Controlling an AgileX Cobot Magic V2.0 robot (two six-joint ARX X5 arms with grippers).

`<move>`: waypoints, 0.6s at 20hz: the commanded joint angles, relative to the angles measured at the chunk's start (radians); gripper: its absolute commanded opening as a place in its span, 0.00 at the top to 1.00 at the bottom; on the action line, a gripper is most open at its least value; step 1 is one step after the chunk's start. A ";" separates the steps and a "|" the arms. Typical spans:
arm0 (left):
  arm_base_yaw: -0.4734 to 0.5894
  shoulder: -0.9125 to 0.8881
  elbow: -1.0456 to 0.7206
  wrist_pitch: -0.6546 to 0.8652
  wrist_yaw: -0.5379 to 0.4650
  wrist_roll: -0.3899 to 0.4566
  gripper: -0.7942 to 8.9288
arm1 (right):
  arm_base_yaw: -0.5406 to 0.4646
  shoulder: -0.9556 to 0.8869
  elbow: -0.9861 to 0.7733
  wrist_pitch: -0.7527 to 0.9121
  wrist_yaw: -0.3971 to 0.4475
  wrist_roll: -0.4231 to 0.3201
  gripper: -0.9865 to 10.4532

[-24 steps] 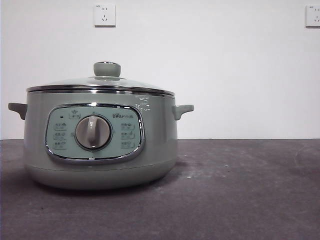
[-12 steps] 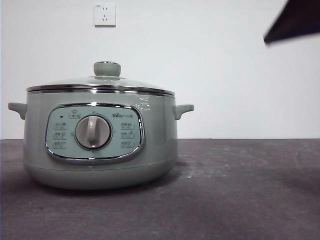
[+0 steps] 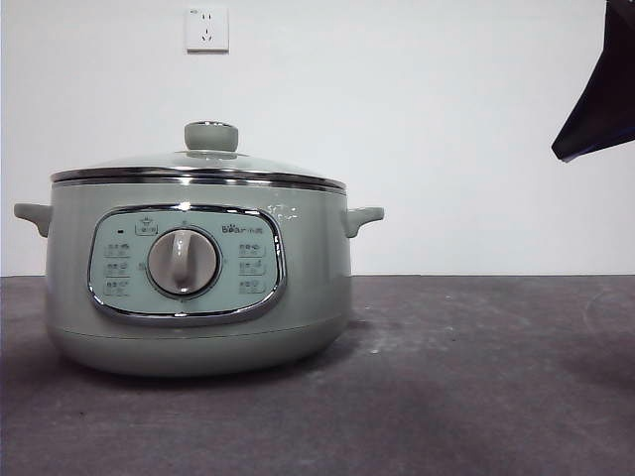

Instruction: Pick up the potato,open the lid,put the potato in the pot,close the lid

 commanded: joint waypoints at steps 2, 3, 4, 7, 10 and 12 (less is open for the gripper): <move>0.000 0.000 -0.002 -0.022 0.000 -0.008 0.92 | 0.000 0.001 -0.008 0.005 0.002 0.010 0.91; 0.000 0.000 -0.002 -0.027 0.000 -0.008 0.92 | 0.000 0.000 -0.008 0.005 0.002 0.010 0.91; 0.002 -0.002 -0.002 -0.032 -0.001 0.006 0.92 | 0.000 0.000 -0.008 0.005 0.002 0.010 0.91; 0.070 -0.021 -0.003 -0.008 0.001 0.097 0.92 | 0.000 0.001 -0.008 0.005 0.002 0.010 0.91; 0.192 -0.043 -0.026 0.030 0.003 0.109 0.92 | 0.000 0.000 -0.008 0.005 0.002 0.010 0.91; 0.272 -0.096 -0.086 0.102 0.005 0.109 0.92 | 0.000 0.000 -0.008 0.005 0.002 0.010 0.91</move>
